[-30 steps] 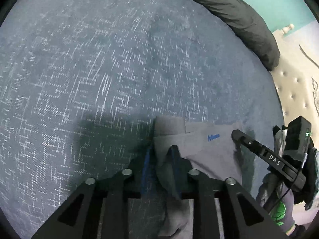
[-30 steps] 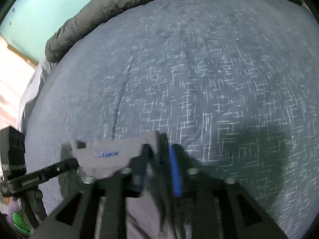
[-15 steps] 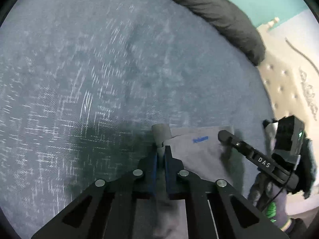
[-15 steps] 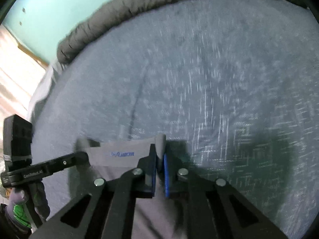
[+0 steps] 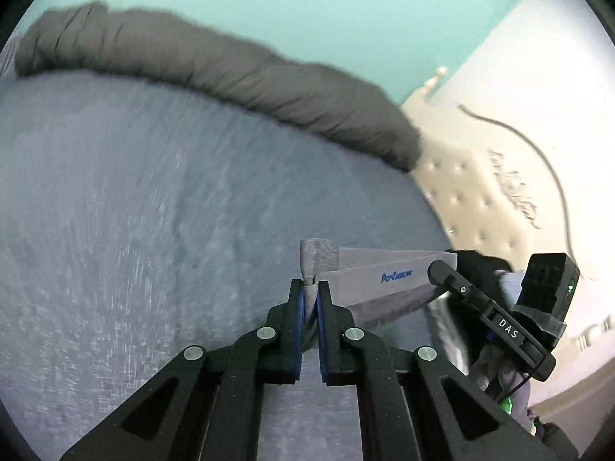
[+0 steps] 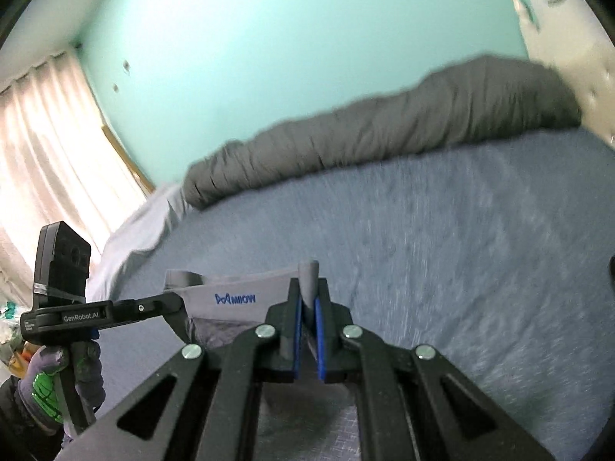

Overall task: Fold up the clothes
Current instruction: 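Lift the folded briefs with both grippers and carry them toward the clothes stack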

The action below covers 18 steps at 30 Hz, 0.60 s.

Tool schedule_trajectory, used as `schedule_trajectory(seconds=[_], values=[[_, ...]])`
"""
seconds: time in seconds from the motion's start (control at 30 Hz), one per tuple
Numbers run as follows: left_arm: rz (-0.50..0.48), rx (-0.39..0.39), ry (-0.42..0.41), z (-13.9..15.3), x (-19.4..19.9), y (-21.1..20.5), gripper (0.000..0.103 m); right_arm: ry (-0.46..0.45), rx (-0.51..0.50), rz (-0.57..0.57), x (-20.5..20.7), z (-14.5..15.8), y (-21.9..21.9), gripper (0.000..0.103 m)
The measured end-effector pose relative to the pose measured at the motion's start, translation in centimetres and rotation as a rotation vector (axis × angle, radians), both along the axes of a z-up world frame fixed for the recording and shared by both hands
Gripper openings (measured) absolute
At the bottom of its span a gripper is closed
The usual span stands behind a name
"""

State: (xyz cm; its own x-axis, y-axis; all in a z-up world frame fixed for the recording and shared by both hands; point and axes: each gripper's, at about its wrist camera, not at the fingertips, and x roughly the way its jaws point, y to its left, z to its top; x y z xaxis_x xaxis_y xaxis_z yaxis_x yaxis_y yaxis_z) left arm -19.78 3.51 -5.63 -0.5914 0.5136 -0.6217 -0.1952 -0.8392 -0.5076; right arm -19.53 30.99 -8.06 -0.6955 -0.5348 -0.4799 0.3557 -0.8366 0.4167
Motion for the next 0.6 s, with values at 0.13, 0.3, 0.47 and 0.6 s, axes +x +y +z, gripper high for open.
schedule_trajectory(seconds=[0.13, 0.3, 0.47, 0.6], values=[[-0.030, -0.008, 0.094, 6.8, 3.3, 1.1, 0.006, 0.085, -0.003, -0.019, 2.8, 5.9, 2.2, 0.005], [-0.064, -0.007, 0.181, 14.3, 6.0, 3.0, 0.006, 0.178, 0.008, -0.040, 6.2, 12.8, 4.0, 0.005], [-0.105, -0.012, 0.239, 19.6, 8.6, 5.2, 0.006, 0.226, 0.036, -0.062, 9.3, 17.7, 5.6, 0.005], [-0.139, -0.029, 0.276, 22.5, 10.8, 7.1, 0.006, 0.258, 0.062, -0.081, 12.0, 20.7, 6.7, 0.005]])
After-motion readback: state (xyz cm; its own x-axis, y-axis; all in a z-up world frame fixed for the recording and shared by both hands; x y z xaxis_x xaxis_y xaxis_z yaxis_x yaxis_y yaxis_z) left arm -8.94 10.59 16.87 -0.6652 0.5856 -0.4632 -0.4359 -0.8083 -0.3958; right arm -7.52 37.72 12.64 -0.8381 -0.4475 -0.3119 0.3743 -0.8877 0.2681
